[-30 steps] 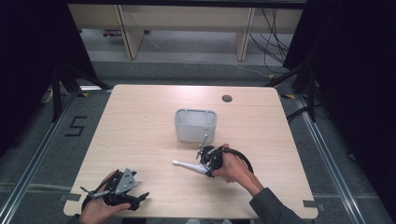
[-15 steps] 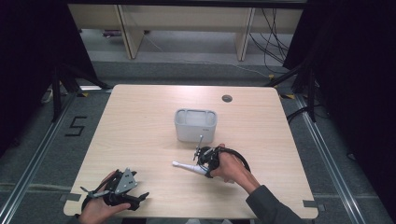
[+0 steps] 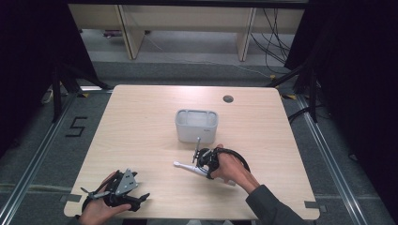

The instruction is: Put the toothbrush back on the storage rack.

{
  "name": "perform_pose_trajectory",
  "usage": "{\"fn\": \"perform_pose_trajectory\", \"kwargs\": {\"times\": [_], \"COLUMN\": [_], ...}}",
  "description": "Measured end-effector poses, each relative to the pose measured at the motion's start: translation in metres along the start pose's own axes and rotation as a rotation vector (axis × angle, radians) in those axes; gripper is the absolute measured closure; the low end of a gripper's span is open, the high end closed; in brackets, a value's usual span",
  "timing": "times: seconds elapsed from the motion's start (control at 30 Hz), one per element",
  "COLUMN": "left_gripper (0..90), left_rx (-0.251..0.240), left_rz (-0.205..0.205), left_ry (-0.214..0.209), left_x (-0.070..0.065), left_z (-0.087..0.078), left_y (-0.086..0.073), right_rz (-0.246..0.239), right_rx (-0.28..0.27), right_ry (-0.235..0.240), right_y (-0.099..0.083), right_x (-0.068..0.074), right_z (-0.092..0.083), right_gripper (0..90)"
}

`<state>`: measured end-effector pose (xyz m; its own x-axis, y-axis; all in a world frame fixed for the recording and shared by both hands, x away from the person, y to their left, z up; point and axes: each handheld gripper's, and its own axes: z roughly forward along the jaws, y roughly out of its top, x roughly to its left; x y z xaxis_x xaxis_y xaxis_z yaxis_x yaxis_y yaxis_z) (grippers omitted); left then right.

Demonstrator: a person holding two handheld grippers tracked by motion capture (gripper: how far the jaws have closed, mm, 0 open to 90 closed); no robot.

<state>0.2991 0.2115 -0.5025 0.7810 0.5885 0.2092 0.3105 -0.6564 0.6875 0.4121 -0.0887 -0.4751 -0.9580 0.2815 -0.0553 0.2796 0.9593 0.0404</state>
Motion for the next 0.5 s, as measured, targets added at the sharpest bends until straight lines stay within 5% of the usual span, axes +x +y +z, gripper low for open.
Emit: {"fn": "perform_pose_trajectory", "kwargs": {"times": [0.23,0.4,0.47,0.5], "left_gripper": [15.7,15.7,15.7,15.7], "left_rx": [-0.004,-0.002,-0.002,-0.002], "left_rz": [-0.005,-0.003,-0.003,-0.003], "left_ry": [-0.003,-0.004,-0.004,-0.004], "left_x": [0.000,0.000,0.000,0.000], "left_z": [0.000,0.001,0.001,0.001], "left_y": [0.000,0.000,0.000,0.000], "right_rz": [0.039,0.017,0.075,0.056], "right_rx": [-0.031,-0.067,-0.080,-0.094], "right_ry": [0.005,-0.016,-0.024,-0.024], "right_y": [-0.006,-0.013,-0.016,-0.018], "right_x": [0.003,0.001,0.005,0.004], "right_z": [-0.001,-0.006,-0.010,-0.011], "right_gripper": [66.5,66.6,66.6,66.6]}}
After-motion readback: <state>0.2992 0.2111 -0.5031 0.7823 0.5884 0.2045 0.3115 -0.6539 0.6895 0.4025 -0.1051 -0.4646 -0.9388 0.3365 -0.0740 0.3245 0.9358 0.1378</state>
